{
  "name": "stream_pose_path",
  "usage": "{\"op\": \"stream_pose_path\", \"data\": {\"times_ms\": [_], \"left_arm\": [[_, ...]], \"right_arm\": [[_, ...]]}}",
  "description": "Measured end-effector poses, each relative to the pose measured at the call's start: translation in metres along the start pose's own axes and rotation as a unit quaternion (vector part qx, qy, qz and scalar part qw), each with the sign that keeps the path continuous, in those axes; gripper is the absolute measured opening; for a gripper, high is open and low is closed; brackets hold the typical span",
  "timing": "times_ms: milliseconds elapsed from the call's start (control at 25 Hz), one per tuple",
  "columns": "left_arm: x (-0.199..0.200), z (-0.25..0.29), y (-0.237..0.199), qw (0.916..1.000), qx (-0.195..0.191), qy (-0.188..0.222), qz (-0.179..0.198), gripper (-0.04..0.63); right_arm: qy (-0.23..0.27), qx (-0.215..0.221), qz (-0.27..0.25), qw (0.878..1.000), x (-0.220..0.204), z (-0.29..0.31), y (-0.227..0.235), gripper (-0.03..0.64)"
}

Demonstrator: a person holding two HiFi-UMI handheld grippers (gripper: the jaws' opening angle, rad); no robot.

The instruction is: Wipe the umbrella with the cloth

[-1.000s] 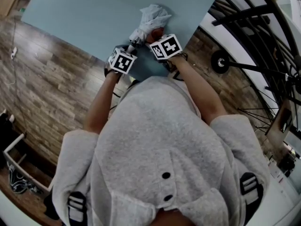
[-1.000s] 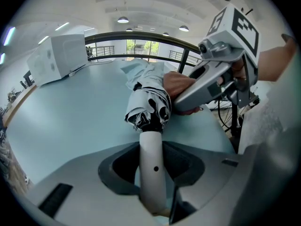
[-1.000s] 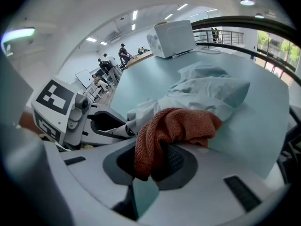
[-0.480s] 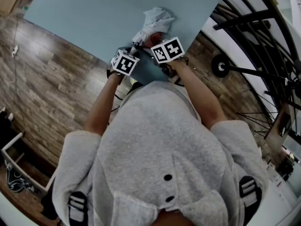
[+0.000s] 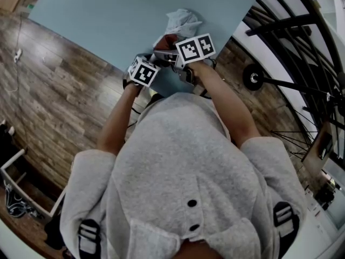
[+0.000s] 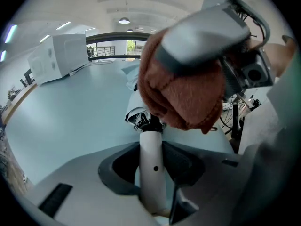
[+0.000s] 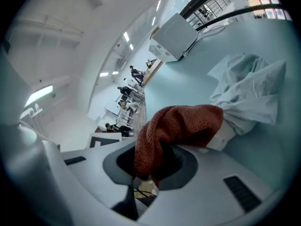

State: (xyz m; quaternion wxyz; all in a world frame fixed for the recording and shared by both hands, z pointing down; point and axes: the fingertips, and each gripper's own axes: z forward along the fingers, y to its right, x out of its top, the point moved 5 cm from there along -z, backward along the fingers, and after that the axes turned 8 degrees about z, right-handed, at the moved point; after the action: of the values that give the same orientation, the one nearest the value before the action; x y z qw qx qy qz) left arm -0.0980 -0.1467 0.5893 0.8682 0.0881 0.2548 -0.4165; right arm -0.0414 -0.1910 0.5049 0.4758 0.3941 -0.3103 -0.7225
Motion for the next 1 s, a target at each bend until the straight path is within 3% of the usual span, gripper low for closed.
{"op": "stream_pose_path", "data": {"times_ms": [160,320,440,600,1000], "left_arm": [[-0.001,-0.002,0.001,1.0000,0.002,-0.001,-0.001,0.156],[-0.001,-0.002,0.001,1.0000,0.004,0.000,0.001,0.156],[0.000,-0.001,-0.002,1.0000,0.004,-0.002,0.002,0.156],[-0.001,-0.001,-0.003,1.0000,0.004,-0.003,0.004,0.156],[0.000,0.001,-0.004,1.0000,0.003,-0.006,0.001,0.156]], "right_arm": [[0.001,0.065,0.002,0.998,0.013,-0.005,-0.011,0.075],[-0.044,0.082,-0.047,0.995,0.011,-0.010,-0.013,0.075],[-0.061,0.018,-0.061,0.996,0.016,-0.012,0.016,0.075],[-0.043,-0.088,-0.072,0.993,0.031,-0.024,0.049,0.075],[-0.017,-0.173,-0.118,0.978,0.055,-0.043,0.064,0.074]]}}
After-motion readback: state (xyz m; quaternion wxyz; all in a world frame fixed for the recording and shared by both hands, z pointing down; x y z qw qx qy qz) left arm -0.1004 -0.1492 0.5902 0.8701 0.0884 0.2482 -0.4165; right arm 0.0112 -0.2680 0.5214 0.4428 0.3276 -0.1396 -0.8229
